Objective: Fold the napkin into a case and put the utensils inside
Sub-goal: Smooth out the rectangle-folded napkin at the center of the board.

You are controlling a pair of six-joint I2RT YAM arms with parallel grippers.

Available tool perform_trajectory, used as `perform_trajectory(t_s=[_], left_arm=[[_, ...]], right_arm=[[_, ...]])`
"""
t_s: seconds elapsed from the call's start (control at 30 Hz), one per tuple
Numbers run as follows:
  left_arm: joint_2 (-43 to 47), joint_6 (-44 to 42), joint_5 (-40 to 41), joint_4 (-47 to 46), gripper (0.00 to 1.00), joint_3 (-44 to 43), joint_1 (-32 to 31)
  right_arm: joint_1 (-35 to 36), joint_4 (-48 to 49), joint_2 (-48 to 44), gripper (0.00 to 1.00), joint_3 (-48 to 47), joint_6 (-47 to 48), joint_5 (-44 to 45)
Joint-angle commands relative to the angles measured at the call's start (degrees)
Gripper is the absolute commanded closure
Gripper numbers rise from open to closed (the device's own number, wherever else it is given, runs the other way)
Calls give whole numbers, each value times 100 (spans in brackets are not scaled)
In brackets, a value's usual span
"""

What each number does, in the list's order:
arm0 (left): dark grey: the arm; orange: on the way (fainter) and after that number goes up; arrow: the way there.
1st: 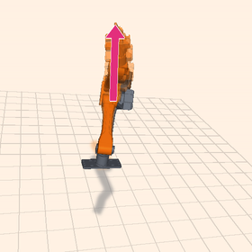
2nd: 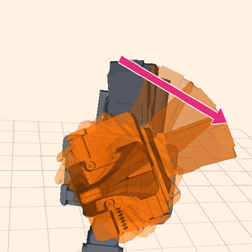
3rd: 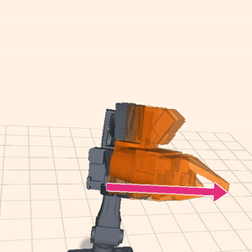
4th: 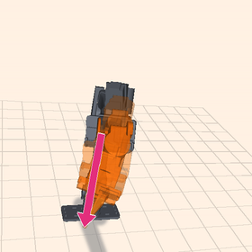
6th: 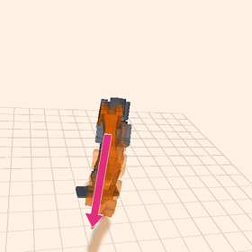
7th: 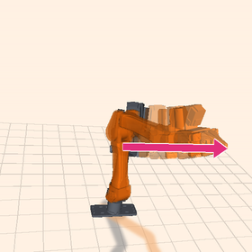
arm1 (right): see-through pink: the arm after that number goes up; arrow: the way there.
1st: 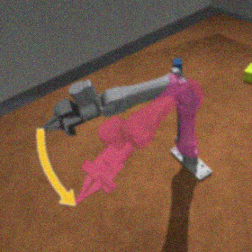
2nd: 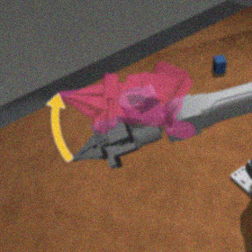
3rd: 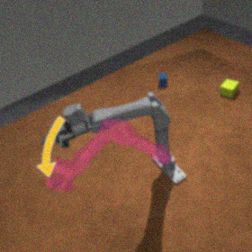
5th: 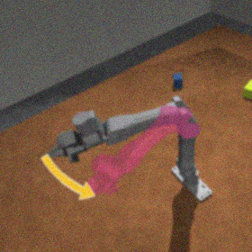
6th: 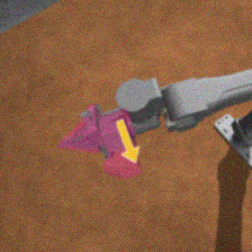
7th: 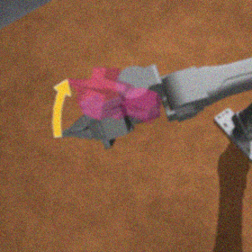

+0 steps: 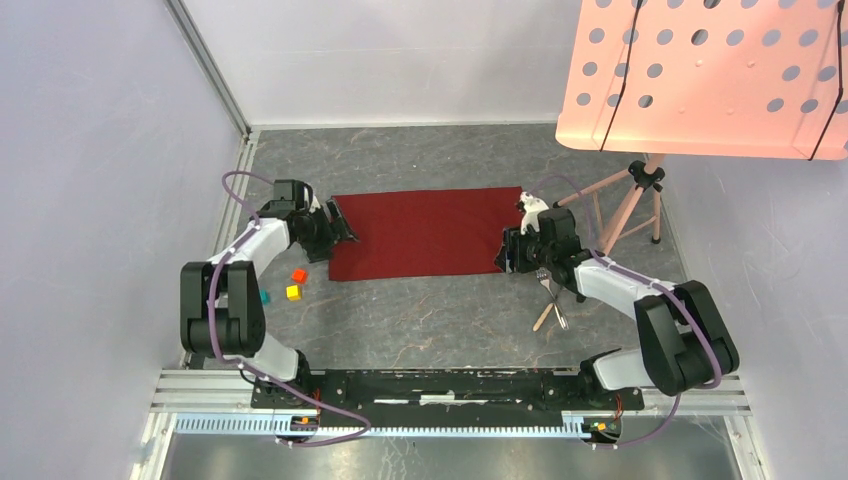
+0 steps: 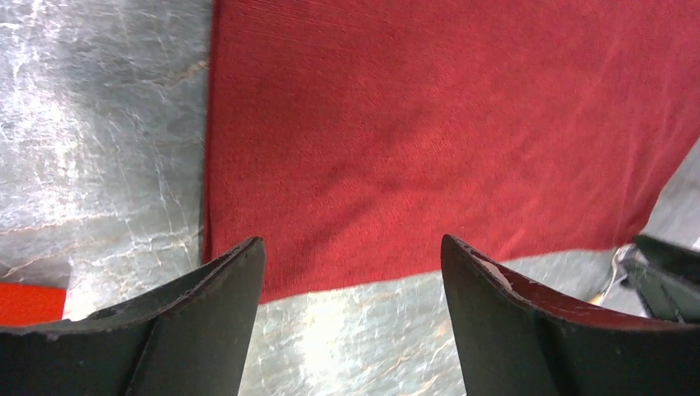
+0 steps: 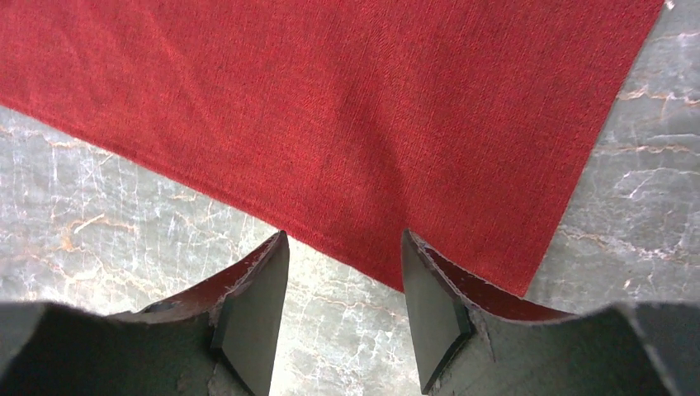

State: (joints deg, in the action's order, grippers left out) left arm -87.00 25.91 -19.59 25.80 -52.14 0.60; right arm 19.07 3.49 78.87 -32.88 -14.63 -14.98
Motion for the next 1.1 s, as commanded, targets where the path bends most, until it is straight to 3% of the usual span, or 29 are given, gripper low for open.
perform_trajectory(t_s=[0.0, 0.17, 0.3, 0.47, 0.73, 1.07], left_arm=[[-435, 717, 479, -382, 15, 12, 16], [-809, 713, 1114, -86, 14, -90, 16], [-473, 651, 1397, 88, 14, -204, 14], [38, 691, 891, 68, 13, -600, -174], [-1044, 1545, -200, -1564, 14, -1302, -170], [-2594, 1641, 92, -1947, 16, -2414, -123]], right_arm=[[10, 157, 106, 42, -241, -63, 345], [9, 300, -24, 40, 330, -44, 1116], [30, -202, 102, 44, 80, 142, 1208], [153, -131, -312, 32, -504, 218, 1101], [133, 493, 1626, 35, -2110, -274, 898], [-51, 719, 2998, 37, -3350, -275, 746]])
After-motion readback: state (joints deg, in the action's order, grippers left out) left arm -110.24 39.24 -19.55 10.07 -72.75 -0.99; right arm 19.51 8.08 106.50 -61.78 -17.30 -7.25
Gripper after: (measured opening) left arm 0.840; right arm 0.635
